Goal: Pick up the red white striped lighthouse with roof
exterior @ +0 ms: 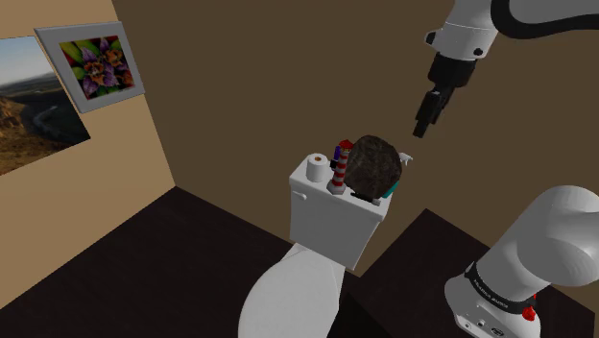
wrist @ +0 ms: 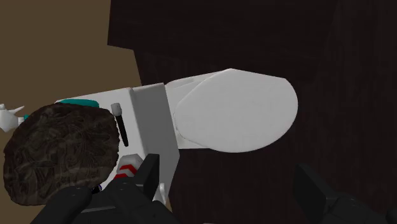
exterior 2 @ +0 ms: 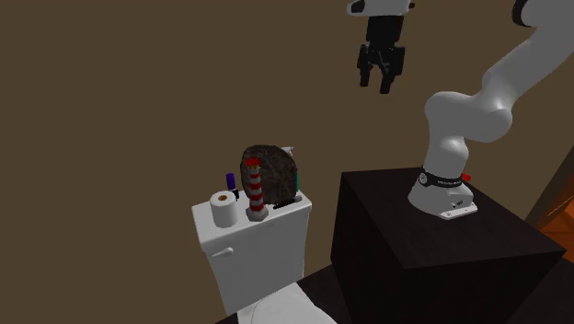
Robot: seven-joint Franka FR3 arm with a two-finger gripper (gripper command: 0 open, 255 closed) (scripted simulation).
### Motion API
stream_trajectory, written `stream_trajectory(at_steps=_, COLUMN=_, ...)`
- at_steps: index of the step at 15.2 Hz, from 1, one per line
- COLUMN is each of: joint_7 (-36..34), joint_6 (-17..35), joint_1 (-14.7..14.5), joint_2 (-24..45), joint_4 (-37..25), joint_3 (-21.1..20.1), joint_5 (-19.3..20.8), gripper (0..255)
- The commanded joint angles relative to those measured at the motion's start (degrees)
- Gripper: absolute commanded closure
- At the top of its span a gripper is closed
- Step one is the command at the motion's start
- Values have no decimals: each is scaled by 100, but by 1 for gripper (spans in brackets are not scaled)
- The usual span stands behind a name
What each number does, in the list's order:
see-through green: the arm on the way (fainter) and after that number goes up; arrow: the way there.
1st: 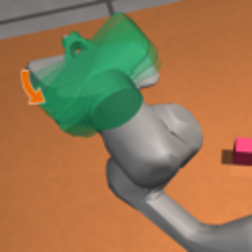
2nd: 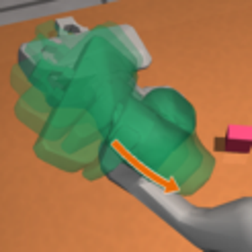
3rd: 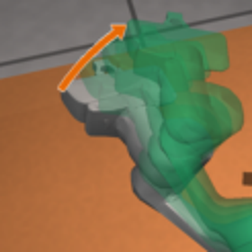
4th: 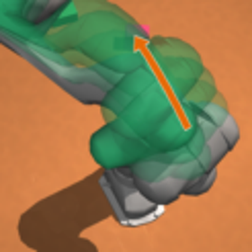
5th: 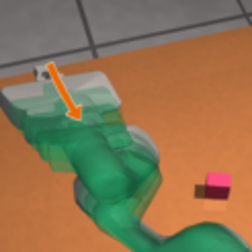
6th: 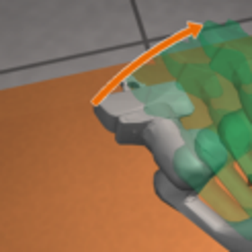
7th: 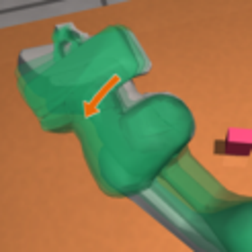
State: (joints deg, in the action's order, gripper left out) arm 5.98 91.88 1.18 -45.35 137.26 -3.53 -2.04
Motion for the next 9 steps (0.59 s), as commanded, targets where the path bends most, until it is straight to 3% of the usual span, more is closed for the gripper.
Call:
stream_trajectory(at_steps=1, joint_7=0, joint_6=0, joint_1=0, joint_2=0, joint_4=0, joint_3=0, joint_5=0, gripper=0)
stream_trajectory(at_steps=9, joint_7=86, joint_6=1901, joint_1=288, joint_2=869, joint_4=586, joint_3=415, joint_5=-79, gripper=0)
